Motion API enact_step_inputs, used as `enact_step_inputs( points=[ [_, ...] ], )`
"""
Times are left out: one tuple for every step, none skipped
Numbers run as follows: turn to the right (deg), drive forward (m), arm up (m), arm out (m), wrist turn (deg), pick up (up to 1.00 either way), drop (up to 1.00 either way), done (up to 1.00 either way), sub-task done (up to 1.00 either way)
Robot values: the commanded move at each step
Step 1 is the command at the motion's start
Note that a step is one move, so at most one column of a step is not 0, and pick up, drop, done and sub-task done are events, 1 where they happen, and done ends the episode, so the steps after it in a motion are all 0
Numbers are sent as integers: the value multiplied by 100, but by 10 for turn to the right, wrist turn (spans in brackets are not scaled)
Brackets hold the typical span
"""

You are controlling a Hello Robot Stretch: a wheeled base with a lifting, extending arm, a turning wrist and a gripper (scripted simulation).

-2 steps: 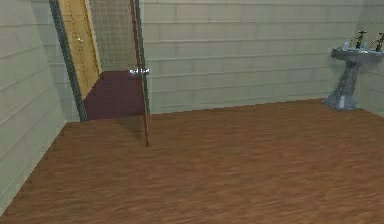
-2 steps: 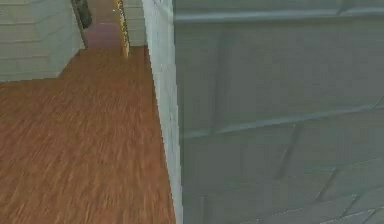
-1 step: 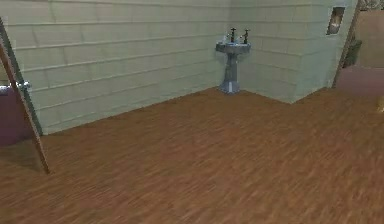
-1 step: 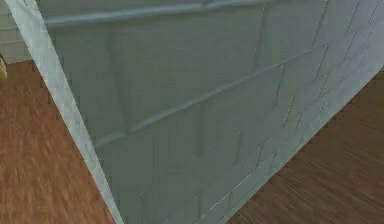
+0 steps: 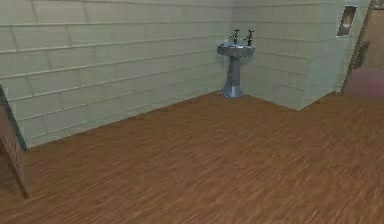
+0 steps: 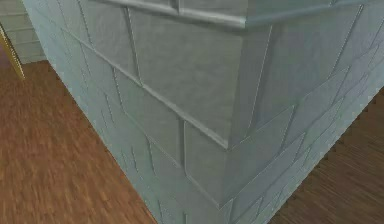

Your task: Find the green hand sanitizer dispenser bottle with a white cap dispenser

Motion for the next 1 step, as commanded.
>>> enact_step_inputs(
  points=[
    [150, 0, 0, 0, 0, 0, 0, 0, 0]
  ],
)
